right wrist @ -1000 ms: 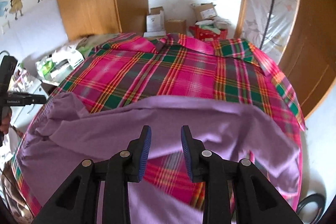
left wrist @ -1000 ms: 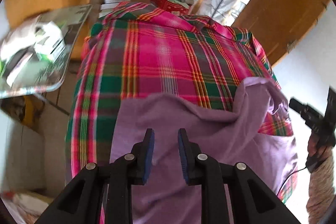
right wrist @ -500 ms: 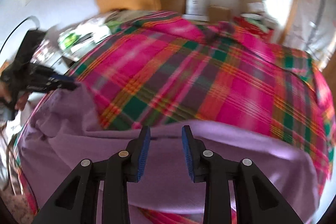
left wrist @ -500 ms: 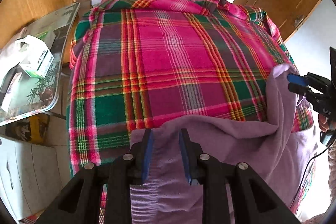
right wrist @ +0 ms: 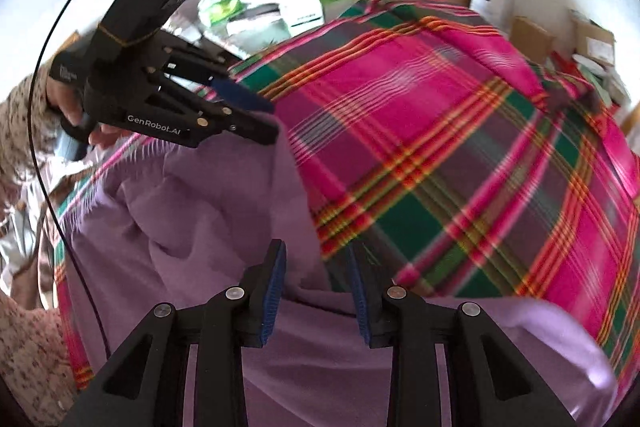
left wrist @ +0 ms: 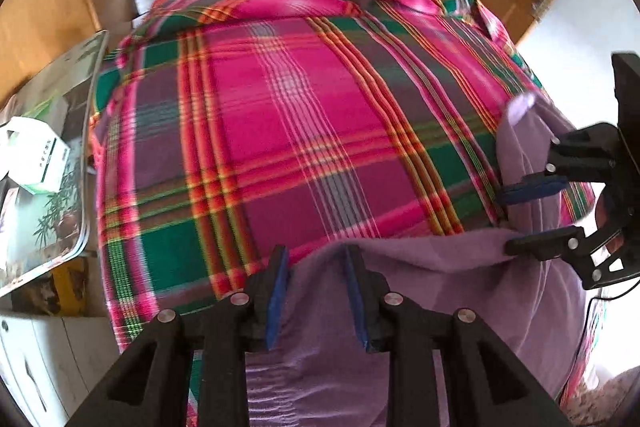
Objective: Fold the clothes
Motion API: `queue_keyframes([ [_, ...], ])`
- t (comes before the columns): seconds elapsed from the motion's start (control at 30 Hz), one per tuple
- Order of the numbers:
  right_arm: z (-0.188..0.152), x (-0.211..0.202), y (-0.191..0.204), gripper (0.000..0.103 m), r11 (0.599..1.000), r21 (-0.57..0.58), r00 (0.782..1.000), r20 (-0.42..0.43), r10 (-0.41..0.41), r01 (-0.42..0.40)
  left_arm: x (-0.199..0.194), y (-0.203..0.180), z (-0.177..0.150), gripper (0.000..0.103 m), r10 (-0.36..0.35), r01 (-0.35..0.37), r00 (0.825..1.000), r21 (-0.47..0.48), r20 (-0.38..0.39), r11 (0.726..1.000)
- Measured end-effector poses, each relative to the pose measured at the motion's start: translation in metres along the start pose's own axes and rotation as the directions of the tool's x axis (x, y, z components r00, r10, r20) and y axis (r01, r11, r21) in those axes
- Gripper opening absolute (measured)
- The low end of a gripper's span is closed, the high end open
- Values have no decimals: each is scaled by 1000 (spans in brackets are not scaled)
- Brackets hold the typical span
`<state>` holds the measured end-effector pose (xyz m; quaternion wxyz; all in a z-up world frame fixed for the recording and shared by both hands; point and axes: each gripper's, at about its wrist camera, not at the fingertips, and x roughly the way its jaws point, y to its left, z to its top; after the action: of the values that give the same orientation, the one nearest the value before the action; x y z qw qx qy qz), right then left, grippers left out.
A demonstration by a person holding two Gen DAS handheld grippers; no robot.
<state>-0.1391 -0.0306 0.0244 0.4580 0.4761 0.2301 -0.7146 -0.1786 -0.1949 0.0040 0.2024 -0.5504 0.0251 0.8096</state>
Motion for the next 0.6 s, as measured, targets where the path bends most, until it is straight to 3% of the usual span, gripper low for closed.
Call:
queue_keyframes([
  [0.37,2,18,4,33,1000,-12,998,-70,-4,4,-9,26,-2,34,29,-27,999,-45,31,999],
  [0.6,-1,25,-1,33,1000,-14,994,-105,-17,15,-9,13,-8,36,26,-28,999,86,23,996],
])
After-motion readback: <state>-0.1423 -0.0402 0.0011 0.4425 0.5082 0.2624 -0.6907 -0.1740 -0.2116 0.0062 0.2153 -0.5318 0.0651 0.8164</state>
